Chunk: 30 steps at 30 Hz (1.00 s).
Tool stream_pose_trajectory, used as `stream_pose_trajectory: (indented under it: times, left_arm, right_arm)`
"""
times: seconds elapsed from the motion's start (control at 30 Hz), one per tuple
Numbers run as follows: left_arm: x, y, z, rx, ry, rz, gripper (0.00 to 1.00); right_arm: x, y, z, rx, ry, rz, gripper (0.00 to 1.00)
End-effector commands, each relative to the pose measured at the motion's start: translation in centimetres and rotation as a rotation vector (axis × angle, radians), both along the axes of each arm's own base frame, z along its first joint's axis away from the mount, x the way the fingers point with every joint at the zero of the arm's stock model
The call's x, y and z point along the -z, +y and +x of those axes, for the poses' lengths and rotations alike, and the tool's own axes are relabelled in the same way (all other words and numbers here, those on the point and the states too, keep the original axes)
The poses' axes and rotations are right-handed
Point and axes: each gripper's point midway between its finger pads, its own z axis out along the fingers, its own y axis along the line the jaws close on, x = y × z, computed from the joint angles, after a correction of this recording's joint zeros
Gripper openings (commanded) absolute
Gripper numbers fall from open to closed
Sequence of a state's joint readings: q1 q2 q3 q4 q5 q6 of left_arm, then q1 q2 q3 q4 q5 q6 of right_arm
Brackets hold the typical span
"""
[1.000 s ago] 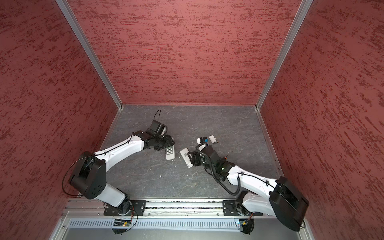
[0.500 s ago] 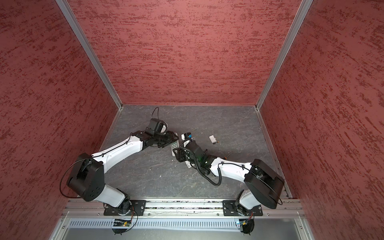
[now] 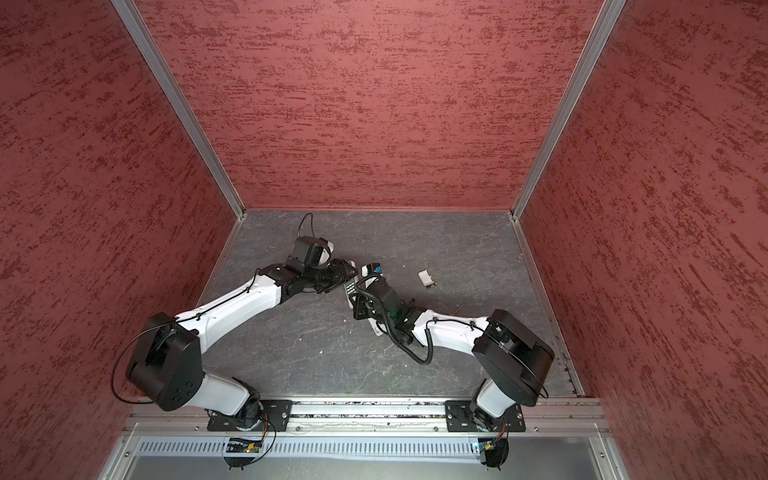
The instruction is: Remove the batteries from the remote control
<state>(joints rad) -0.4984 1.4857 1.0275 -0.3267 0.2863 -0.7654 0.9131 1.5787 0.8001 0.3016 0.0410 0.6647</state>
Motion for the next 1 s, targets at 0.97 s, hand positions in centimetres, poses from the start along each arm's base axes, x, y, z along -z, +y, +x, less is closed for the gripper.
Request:
stream_pose_trajectory:
  times: [0.97]
  left_arm:
    - [-4.2,5.7,-1.1,-0.113,0.355,-0.157,0.68]
  right_arm:
    - [-3.4,1.7,0.1,-0.222,-0.623,-0.646,0.0]
